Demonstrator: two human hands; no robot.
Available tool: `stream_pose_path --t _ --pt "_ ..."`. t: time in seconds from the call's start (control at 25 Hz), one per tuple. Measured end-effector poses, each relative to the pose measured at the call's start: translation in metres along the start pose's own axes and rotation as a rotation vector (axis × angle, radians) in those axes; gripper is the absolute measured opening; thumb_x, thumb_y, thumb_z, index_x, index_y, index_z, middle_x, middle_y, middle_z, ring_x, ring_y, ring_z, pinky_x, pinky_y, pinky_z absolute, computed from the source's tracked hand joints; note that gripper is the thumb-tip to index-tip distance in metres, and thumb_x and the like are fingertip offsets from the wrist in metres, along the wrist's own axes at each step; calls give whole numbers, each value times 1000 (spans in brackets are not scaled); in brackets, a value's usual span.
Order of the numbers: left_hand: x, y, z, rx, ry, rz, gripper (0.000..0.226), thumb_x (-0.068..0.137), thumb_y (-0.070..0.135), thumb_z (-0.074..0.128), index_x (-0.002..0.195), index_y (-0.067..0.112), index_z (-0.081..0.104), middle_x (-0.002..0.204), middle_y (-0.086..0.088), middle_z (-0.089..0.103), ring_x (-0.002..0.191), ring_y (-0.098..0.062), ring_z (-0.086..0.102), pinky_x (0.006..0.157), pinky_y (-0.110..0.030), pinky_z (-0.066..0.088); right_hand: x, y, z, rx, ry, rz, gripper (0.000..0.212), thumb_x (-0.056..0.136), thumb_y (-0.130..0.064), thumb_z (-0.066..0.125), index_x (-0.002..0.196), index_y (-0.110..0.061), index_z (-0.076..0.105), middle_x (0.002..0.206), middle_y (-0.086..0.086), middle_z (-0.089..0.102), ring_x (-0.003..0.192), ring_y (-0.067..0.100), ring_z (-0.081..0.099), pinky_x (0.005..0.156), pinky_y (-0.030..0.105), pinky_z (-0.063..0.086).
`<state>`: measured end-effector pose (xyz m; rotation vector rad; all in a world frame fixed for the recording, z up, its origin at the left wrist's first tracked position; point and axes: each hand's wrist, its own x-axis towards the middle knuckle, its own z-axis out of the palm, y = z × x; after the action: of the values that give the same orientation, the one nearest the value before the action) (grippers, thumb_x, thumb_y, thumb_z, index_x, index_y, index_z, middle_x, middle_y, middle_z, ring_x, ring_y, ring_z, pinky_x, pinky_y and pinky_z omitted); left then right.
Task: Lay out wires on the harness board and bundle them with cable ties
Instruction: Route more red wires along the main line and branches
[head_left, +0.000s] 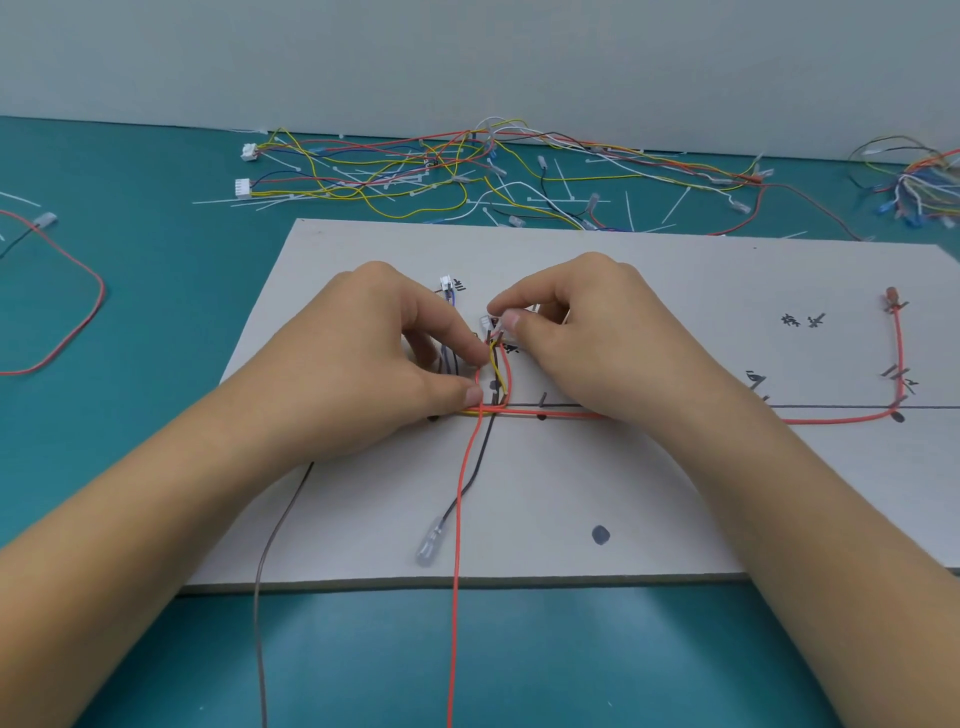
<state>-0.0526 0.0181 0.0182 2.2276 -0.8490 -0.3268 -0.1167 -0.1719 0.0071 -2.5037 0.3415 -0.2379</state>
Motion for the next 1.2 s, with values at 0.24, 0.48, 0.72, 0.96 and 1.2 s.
stream_pose_path --t 0.24,0.48,0.72,0.96,1.2 --pt "-2 0 9 -57 2 14 9 75 26 88 76 32 82 89 22 75 86 -10 70 83 -36 57 0 0 1 -32 6 21 23 98 -28 59 114 -32 75 73 -18 53 75 8 51 65 25 35" --pt "-1 -3 10 -19 -30 77 11 79 23 85 77 34 83 93 25 72 89 -2 67 76 -13 49 -23 -18 -34 -74 44 -12 17 88 -45 68 82 -29 67 71 -13 64 63 2 56 55 24 37" --pt "-4 5 10 -70 -51 128 26 72 25 70 60 48 74 91 18 70 81 0 66 67 -6 42 -73 -67 -18 -350 -267 -147 50 76 -70 63 63 -27 41 65 -9 39 56 9 38 49 26 22" --pt "-5 0 12 3 -66 119 16 85 23 77 76 37 79 96 20 67 85 3 63 71 -5 39 -65 -47 -37 -245 -238 -69 21 85 -42 71 79 -24 61 72 -5 64 70 18 66 60 31 49" --pt "-6 -3 12 46 -68 116 6 85 33 76 88 35 81 102 25 64 95 4 62 79 -7 42 -58 -8 -56 18 -344 76 17 94 -24 67 77 -24 71 65 -3 69 40 11 63 46 24 49"
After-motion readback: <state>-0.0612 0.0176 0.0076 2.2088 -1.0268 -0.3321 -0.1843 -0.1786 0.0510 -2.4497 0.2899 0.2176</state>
